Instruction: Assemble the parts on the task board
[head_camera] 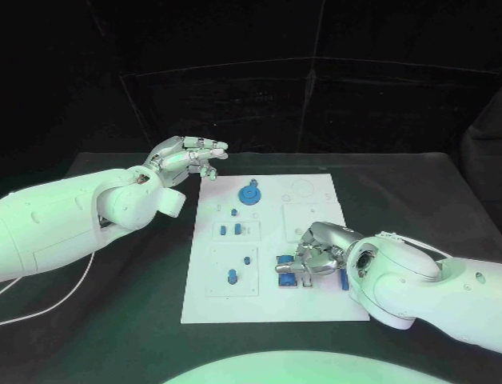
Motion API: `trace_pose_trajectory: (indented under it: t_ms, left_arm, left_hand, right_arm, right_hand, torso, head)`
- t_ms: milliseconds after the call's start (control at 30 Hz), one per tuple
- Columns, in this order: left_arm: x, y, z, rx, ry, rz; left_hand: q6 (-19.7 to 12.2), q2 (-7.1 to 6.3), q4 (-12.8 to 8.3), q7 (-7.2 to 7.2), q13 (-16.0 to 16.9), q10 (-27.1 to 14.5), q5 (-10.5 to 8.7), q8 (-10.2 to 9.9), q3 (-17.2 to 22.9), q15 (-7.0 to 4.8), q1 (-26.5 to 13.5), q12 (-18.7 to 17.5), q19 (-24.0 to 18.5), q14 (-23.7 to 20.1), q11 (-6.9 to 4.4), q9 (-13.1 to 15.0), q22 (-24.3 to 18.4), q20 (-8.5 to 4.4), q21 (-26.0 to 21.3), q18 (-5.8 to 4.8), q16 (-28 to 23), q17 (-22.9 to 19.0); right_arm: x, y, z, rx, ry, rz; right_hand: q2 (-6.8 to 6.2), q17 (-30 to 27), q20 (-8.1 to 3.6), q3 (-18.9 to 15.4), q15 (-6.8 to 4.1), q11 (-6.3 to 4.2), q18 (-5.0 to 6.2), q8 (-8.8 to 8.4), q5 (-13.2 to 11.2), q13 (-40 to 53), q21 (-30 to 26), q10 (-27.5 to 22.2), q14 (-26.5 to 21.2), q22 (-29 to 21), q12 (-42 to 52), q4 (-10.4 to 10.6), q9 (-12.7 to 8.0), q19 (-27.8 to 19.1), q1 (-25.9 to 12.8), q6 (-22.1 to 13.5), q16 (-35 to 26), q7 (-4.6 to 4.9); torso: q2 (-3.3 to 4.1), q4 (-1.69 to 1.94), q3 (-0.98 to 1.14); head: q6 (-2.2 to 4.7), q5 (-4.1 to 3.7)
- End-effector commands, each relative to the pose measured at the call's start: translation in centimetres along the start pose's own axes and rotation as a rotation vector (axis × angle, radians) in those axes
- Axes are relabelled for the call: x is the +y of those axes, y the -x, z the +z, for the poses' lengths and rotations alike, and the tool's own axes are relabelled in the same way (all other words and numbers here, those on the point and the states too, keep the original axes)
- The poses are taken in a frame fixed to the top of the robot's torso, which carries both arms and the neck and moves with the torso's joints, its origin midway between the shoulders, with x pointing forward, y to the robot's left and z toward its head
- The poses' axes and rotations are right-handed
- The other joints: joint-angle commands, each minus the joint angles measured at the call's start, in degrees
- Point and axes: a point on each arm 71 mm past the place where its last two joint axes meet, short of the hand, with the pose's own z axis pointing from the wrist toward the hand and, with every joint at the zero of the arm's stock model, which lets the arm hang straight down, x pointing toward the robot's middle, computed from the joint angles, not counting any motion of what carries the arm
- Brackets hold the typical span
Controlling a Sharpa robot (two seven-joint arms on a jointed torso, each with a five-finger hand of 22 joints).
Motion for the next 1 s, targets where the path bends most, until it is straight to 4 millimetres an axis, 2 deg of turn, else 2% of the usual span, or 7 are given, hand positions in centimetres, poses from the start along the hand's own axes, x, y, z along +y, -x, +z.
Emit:
trace_pose_trajectory:
  t_ms: [33, 167, 333, 567, 767, 933, 1000]
  left_arm:
    - [-0.1, -0.1, 0.0, 0.011, -0.006, 0.001]
    - [-0.1, -0.1, 0.0, 0.011, -0.007, 0.001]
    - [-0.1, -0.1, 0.0, 0.010, -0.006, 0.001]
    - [-0.1, 0.0, 0.0, 0.009, -0.005, 0.002]
    - [0.3, 0.0, -0.1, 0.011, 0.003, 0.004]
    - [0.4, -0.1, -0.1, 0.014, 0.005, 0.004]
    - [0.4, -0.2, -0.1, 0.017, 0.005, 0.003]
  left_hand:
    - [-0.3, 0.47, 0.0, -0.02, -0.1, -0.4, -0.10, 0.3, -0.4, 0.12, -0.2, 0.4, -0.1, -0.2, -0.08, 0.0, -0.1, 0.42, -0.3, 0.83, 0.0, -0.1]
    - [-0.3, 0.47, 0.0, -0.02, -0.1, -0.4, -0.10, 0.3, -0.4, 0.12, -0.2, 0.4, -0.1, -0.2, -0.08, 0.0, -0.1, 0.42, -0.3, 0.83, 0.0, -0.1]
    - [-0.3, 0.47, 0.0, -0.02, -0.1, -0.4, -0.10, 0.3, -0.4, 0.12, -0.2, 0.4, -0.1, -0.2, -0.08, 0.0, -0.1, 0.42, -0.3, 0.83, 0.0, -0.1]
    - [-0.4, 0.51, 0.0, 0.00, -0.1, -0.5, -0.09, 0.3, -0.4, 0.14, -0.2, 0.4, -0.1, -0.2, -0.06, 0.0, -0.1, 0.43, -0.3, 0.82, 0.0, -0.1]
    - [-0.4, 0.51, 0.0, 0.00, -0.1, -0.5, -0.09, 0.3, -0.4, 0.14, -0.2, 0.4, -0.1, -0.2, -0.06, 0.0, -0.1, 0.43, -0.3, 0.82, 0.0, -0.1]
    - [-0.4, 0.51, 0.0, 0.00, -0.1, -0.5, -0.09, 0.3, -0.4, 0.14, -0.2, 0.4, -0.1, -0.2, -0.06, 0.0, -0.1, 0.43, -0.3, 0.82, 0.0, -0.1]
    - [-0.4, 0.51, 0.0, 0.00, -0.1, -0.5, -0.09, 0.3, -0.4, 0.14, -0.2, 0.4, -0.1, -0.2, -0.06, 0.0, -0.1, 0.43, -0.3, 0.82, 0.0, -0.1]
  right_arm:
    - [0.2, 0.2, -0.2, -0.013, 0.029, -0.011]
    - [0.2, 0.4, -0.6, -0.030, 0.067, 0.002]
    - [-0.1, 0.7, -1.4, -0.026, 0.104, 0.002]
    - [-2.4, 1.6, -2.7, -0.046, 0.063, 0.016]
    - [-4.9, 2.6, -4.2, -0.069, -0.004, -0.010]
    - [-6.5, 2.8, -4.9, -0.038, -0.071, -0.063]
    - [-7.1, 2.8, -5.1, -0.021, -0.091, -0.079]
  right_hand:
    - [1.33, 1.8, 0.21, 0.9, 0.32, 0.04, -0.45, -0.13, 1.0, 0.2, -0.3, -0.3, 3.3, 0.7, -0.1, -0.1, 0.2, -0.3, 1.8, -0.2, -0.3, -0.01]
    - [3.30, 1.8, 0.21, 2.2, 0.33, 0.09, -0.45, -0.26, 3.8, 0.4, -0.3, -0.2, 3.3, 0.7, -0.1, -0.7, 0.4, -0.3, 7.0, -0.4, -0.3, 0.00]
    - [3.97, 1.8, 0.26, 2.2, 0.37, 0.12, -0.42, -0.40, 5.7, 0.4, -0.5, -0.4, 3.3, 0.6, -0.4, -2.6, 0.7, -0.4, 12.9, -0.5, -0.5, 0.09]
    - [5.50, 1.8, 0.33, 1.8, 0.47, 0.27, -0.44, -0.91, 8.2, 0.5, -0.4, -0.4, 3.3, 0.7, -0.5, -2.5, 0.7, -0.3, 14.3, -1.0, -0.5, 0.31]
    - [6.69, 1.7, 0.54, 1.0, 0.69, 0.53, -0.44, -2.09, 14.0, 0.3, -0.5, -0.5, 3.3, 0.7, -1.0, -2.5, 0.3, -0.3, 15.7, -1.3, -0.6, 0.63]
    - [6.54, 0.8, 0.62, 0.2, 0.73, 0.55, -0.30, -2.40, 14.0, -0.4, -0.8, -0.9, 3.0, 0.1, -1.8, -2.0, 0.3, -0.6, 15.3, -1.1, -1.2, 0.64]
    - [6.50, 0.5, 0.64, 0.1, 0.73, 0.55, -0.25, -2.44, 13.8, -0.6, -0.9, -1.0, 3.0, -0.2, -2.1, -2.0, 0.3, -0.8, 15.3, -1.0, -1.4, 0.63]
  torso:
    - [0.02, 0.03, 0.03]
    - [-0.01, -0.01, 0.05]
    - [-0.08, 0.00, 0.01]
    - [-0.14, -0.09, 0.02]
    - [-0.21, -0.26, -0.02]
    - [-0.40, -0.60, -0.05]
    - [-0.48, -0.71, -0.16]
  head:
    - [0.02, -0.01]
    - [0.13, -0.13]
    - [0.22, -0.34]
    - [0.51, -1.03]
    - [0.71, -2.62]
    - [0.64, -3.75]
    - [0.63, -4.37]
